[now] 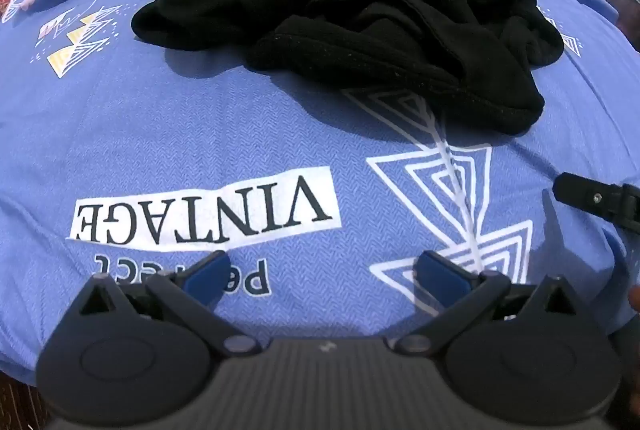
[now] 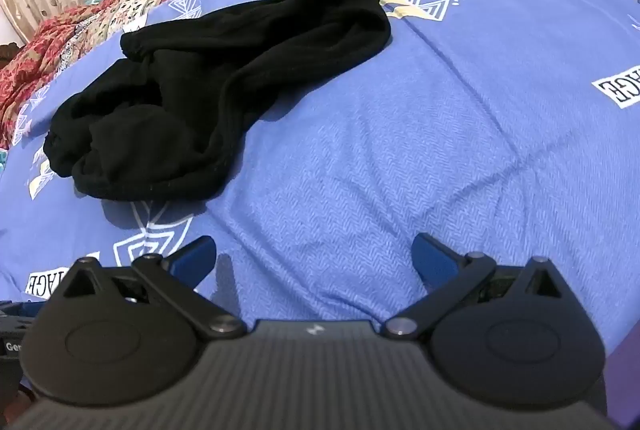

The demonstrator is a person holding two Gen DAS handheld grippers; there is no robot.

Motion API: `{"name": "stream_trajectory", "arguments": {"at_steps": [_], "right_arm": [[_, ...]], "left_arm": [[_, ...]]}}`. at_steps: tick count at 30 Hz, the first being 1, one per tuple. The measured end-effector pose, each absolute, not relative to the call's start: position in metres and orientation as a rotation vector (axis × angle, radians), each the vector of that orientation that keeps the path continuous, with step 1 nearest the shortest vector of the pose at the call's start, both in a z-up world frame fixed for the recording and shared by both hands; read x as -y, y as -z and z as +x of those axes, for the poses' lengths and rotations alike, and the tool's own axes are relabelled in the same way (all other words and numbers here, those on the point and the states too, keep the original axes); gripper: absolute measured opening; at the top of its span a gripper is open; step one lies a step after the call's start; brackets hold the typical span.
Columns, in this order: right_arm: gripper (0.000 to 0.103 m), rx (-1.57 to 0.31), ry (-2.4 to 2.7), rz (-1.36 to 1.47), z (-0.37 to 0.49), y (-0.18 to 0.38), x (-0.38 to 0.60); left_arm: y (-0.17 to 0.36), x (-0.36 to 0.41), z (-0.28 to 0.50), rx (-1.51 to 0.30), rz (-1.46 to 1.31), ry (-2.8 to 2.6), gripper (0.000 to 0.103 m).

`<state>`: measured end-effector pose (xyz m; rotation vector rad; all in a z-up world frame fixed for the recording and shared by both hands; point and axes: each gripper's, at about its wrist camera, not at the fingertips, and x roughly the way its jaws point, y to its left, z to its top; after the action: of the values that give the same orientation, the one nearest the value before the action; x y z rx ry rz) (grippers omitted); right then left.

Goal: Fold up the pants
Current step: 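Move both grippers toward the crumpled black pants on the blue sheet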

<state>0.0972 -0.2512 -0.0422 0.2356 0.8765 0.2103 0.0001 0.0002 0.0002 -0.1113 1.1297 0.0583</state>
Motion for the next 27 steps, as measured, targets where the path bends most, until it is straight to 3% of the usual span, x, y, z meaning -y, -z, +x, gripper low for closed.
{"name": "stream_trajectory", "arguments": {"at_steps": [27], "right_arm": [[0.103, -0.859, -0.208, 0.172, 0.097, 0.043, 0.246]], "left_arm": [[-0.004, 0.004, -0.001, -1.095, -0.084, -0.065, 0.103]]}}
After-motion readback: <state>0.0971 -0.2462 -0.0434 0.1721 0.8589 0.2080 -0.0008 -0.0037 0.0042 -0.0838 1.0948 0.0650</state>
